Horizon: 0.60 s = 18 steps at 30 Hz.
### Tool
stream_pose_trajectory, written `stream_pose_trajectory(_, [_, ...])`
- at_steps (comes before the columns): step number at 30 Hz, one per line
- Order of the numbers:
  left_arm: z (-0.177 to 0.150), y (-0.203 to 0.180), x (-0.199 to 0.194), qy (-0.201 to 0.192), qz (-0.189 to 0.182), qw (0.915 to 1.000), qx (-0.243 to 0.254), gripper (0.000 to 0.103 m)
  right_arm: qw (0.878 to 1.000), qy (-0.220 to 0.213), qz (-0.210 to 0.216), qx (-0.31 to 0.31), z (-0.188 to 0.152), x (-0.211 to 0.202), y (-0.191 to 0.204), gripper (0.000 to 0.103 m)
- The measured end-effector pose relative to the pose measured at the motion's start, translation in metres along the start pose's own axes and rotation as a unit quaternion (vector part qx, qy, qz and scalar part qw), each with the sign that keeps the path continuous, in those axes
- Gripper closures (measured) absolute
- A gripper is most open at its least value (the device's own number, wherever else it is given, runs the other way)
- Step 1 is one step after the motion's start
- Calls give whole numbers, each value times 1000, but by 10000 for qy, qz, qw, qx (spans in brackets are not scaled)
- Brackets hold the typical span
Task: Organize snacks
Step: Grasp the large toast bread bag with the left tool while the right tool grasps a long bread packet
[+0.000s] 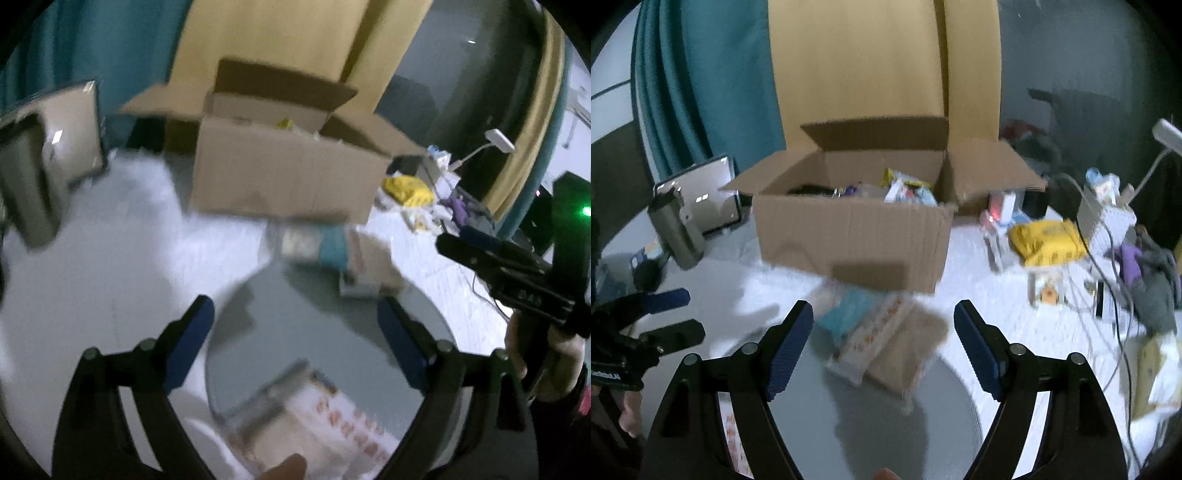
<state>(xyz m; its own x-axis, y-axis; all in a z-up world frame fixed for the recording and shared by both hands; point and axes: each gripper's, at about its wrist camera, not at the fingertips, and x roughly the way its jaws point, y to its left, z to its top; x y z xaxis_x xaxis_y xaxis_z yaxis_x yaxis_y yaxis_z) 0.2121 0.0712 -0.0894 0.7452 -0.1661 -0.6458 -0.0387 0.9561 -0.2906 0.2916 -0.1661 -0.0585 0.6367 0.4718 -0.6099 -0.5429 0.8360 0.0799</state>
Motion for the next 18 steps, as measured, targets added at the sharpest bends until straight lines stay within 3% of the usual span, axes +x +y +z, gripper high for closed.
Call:
stream_pose_trajectory(5, [-44, -3, 2, 530, 129, 9978, -381, 12, 9997, 183, 105, -90, -32, -6, 8, 22])
stream_pose_trajectory(12, [-87, -10, 0, 902, 452, 9920, -759, 12, 9991, 350, 240, 15, -61, -7, 4, 22])
stream_pose_trajectory(18, [-92, -30, 13, 994, 942, 9893, -496, 4, 9984, 424, 357, 86, -76, -5, 0, 21])
